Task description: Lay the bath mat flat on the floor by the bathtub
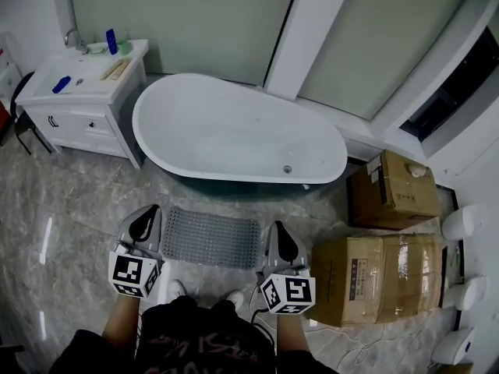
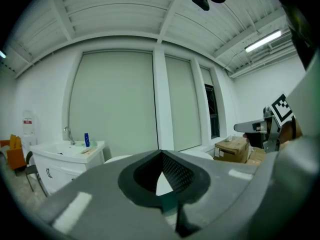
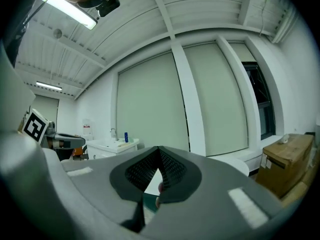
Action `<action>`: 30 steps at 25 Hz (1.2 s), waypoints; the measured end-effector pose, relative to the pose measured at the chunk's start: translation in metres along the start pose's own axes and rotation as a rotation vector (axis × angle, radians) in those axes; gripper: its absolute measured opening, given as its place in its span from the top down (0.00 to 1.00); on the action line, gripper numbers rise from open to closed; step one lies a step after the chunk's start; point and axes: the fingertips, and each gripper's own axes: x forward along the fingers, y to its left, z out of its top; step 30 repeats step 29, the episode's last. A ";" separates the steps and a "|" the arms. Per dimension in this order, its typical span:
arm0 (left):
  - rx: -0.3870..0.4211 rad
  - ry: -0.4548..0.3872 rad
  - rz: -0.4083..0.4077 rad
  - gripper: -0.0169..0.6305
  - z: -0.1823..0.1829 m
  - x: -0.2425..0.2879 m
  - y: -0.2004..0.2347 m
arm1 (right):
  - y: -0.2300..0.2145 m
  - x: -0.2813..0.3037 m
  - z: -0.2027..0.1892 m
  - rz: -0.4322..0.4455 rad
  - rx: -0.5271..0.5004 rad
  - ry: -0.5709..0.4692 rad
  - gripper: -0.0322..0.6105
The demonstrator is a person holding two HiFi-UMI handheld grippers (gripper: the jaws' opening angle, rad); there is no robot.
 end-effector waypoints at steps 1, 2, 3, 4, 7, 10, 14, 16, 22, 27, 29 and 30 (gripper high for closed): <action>-0.009 -0.004 0.014 0.97 0.001 0.000 0.003 | -0.001 0.001 0.001 -0.003 0.009 -0.001 0.93; -0.013 -0.007 0.025 0.97 0.002 0.000 0.005 | -0.002 0.002 0.001 -0.007 0.009 -0.002 0.93; -0.012 -0.007 0.032 0.97 0.003 0.000 0.007 | -0.003 0.002 0.002 -0.011 0.004 -0.002 0.93; -0.008 -0.007 0.036 0.97 0.003 0.000 0.009 | -0.003 0.003 0.002 -0.015 -0.003 -0.002 0.93; 0.004 -0.001 0.042 0.97 0.005 -0.001 0.011 | -0.001 0.005 0.001 -0.021 -0.019 0.002 0.93; 0.022 0.009 0.032 0.97 0.005 -0.002 0.008 | 0.002 0.005 0.000 -0.013 -0.021 0.010 0.93; 0.035 0.006 0.014 0.97 0.005 -0.003 0.005 | 0.007 0.002 0.000 -0.004 -0.028 0.005 0.93; 0.036 0.003 0.005 0.97 0.005 -0.003 0.005 | 0.008 0.001 -0.001 -0.005 -0.034 0.007 0.93; 0.032 -0.003 0.003 0.97 0.005 -0.006 0.003 | 0.010 -0.004 -0.004 -0.007 -0.041 0.006 0.93; 0.041 0.003 -0.002 0.97 0.003 -0.009 0.001 | 0.012 -0.007 -0.006 -0.004 -0.037 0.008 0.93; 0.045 0.002 -0.001 0.97 0.003 -0.011 0.001 | 0.013 -0.007 -0.006 -0.003 -0.038 0.009 0.93; 0.045 0.002 -0.001 0.97 0.003 -0.011 0.001 | 0.013 -0.007 -0.006 -0.003 -0.038 0.009 0.93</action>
